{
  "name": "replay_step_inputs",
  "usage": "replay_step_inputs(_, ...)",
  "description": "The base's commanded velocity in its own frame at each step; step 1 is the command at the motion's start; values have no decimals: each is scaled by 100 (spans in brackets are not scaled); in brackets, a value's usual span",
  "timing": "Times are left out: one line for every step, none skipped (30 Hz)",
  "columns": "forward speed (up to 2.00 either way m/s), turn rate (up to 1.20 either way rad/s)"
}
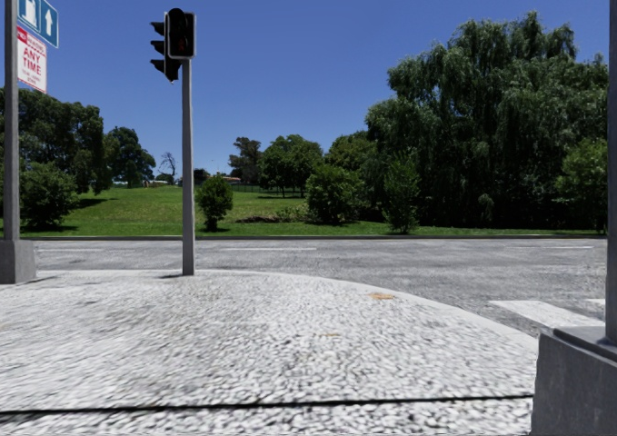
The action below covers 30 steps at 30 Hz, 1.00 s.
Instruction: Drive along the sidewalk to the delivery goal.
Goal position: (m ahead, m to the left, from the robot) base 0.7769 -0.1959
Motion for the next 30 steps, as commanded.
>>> replay_step_inputs(98, 0)
replay_step_inputs(90, 0)
replay_step_inputs(56, 0)
replay_step_inputs(56, 0)
replay_step_inputs(31, 0)
replay_step_inputs(3, 0)
replay_step_inputs(0, 0)
replay_step_inputs(0, 0)
replay_step_inputs(0, 0)
replay_step_inputs(0, 0)
replay_step_inputs(0, 0)
replay_step_inputs(0, 0)
replay_step_inputs(0, 0)
replay_step_inputs(0, 0)
replay_step_inputs(0, 0)
replay_step_inputs(0, 0)
replay_step_inputs(0, 0)
replay_step_inputs(0, 0)
replay_step_inputs(0, 0)
replay_step_inputs(0, 0)
replay_step_inputs(0, 0)
replay_step_inputs(0, 0)
replay_step_inputs(0, 0)
replay_step_inputs(0, 0)
replay_step_inputs(0, 0)
replay_step_inputs(0, 0)
replay_step_inputs(0, 0)
replay_step_inputs(0, 0)
replay_step_inputs(0, 0)
replay_step_inputs(0, 0)
